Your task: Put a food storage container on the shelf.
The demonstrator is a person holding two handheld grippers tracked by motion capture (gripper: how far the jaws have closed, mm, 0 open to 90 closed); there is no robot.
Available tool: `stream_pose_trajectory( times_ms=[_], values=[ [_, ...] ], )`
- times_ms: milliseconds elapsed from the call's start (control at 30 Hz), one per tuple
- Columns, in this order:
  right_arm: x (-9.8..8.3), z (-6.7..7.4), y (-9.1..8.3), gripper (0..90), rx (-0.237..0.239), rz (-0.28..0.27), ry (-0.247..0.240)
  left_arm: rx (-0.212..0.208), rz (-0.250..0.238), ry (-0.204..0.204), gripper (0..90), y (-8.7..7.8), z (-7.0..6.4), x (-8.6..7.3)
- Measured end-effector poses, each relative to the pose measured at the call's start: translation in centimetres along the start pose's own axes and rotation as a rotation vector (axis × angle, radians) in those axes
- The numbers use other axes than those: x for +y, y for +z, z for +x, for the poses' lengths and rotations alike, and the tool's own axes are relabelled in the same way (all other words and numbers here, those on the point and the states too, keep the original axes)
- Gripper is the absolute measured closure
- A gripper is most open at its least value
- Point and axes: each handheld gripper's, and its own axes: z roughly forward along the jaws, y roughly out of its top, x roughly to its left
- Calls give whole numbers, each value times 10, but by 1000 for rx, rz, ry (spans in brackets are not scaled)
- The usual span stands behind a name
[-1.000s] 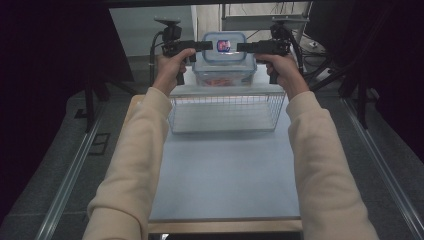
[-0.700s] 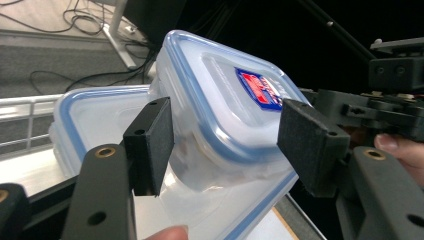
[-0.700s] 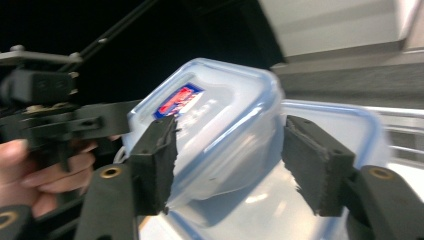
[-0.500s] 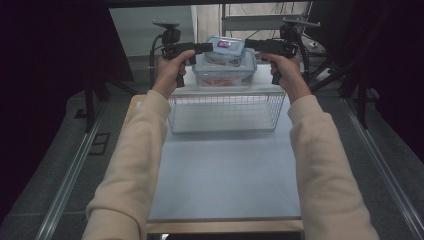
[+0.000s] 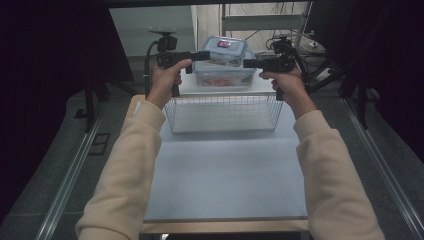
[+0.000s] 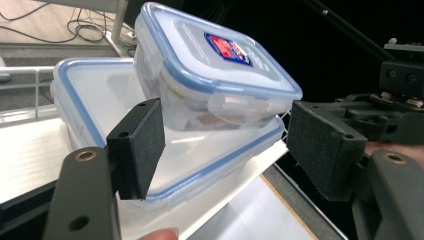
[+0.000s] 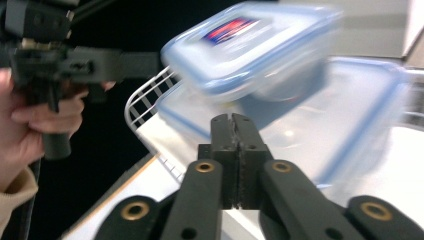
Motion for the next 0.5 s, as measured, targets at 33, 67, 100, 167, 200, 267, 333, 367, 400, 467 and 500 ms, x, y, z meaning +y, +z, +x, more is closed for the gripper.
stream_pose_trajectory(
  times_ms=[33,67,100,167,200,267,333,367,400,467,500],
  values=[
    [0,3,4,892,4,4,-8,-1,-2,-5,306,-1,0,0],
    [0,6,8,892,11,5,-13,0,-4,-5,305,-2,0,-1],
    [0,8,12,892,13,10,-16,-1,-2,-5,304,-3,1,-1],
    [0,11,20,892,7,25,-27,1,0,-5,305,-5,2,-2],
    [0,11,23,892,0,37,-31,2,0,-6,305,-6,2,-2],
    [-1,10,28,892,-18,48,-34,4,4,-2,304,-8,4,-3],
    [-1,8,29,892,-27,40,-18,6,2,-4,304,-10,6,-4],
    [-1,6,29,892,-29,37,-13,8,4,-5,302,-11,7,-4],
    [-1,4,29,892,-33,32,-11,9,1,-5,301,-12,8,-4],
    [0,1,26,892,-51,26,2,9,0,-7,300,-13,9,-5],
    [0,-1,25,892,-53,25,5,9,0,-7,299,-13,10,-5]
  ],
)
